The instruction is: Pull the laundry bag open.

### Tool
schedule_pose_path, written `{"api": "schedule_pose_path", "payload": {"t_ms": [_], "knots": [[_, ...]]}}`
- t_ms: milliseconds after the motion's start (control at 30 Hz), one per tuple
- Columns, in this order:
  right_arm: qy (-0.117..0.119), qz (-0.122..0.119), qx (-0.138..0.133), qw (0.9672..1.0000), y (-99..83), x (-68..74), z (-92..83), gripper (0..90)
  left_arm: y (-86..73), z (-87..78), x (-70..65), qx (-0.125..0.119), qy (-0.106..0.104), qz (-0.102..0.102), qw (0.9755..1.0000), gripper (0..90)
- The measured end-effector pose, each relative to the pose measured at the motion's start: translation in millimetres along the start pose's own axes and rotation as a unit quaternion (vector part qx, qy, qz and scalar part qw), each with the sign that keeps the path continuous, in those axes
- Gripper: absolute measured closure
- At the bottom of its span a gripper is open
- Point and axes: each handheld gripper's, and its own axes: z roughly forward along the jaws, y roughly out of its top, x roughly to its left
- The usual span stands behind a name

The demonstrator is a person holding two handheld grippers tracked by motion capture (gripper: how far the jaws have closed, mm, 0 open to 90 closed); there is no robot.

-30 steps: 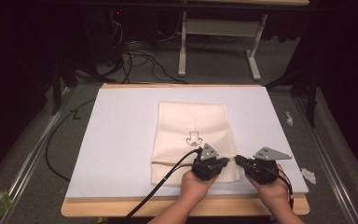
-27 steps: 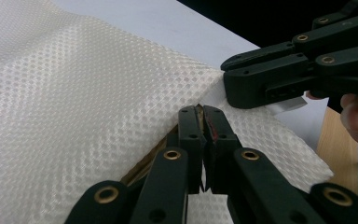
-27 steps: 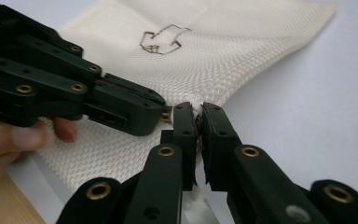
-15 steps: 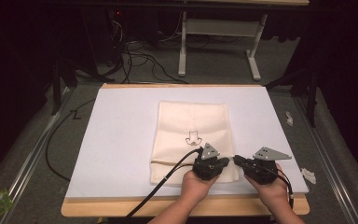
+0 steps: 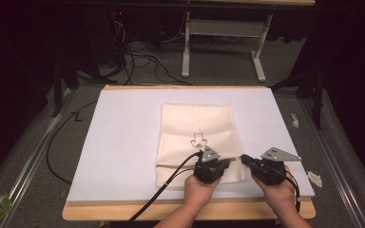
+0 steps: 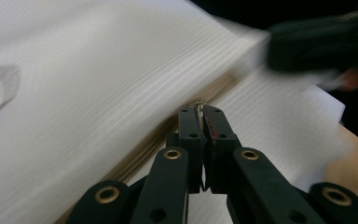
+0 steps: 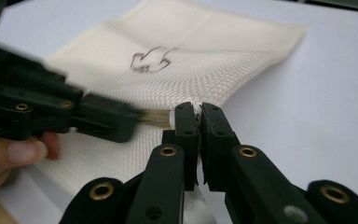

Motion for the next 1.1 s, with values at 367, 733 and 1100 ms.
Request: {"api": "schedule_pose_path", "payload": {"t_ms": [367, 733, 1100], "knots": [[-0.002, 0.028, 0.001, 0.9996, -12.4, -24.1, -5.4, 86.8, -5.1, -26.6, 20.0, 0.03, 0.016, 0.031, 0.9989, 87.6], [-0.039, 0.053, -0.003, 0.9979, -13.0, -35.3, -14.5, 86.8, -26.0, -116.5, 87.2, 0.067, 0.101, -0.013, 0.9926, 87.7], [-0.037, 0.022, -0.005, 0.999, -25.2, -39.2, -10.1, 40.1, -18.9, -163.4, 99.8, 0.01, 0.101, 0.011, 0.9947, 46.3]]}}
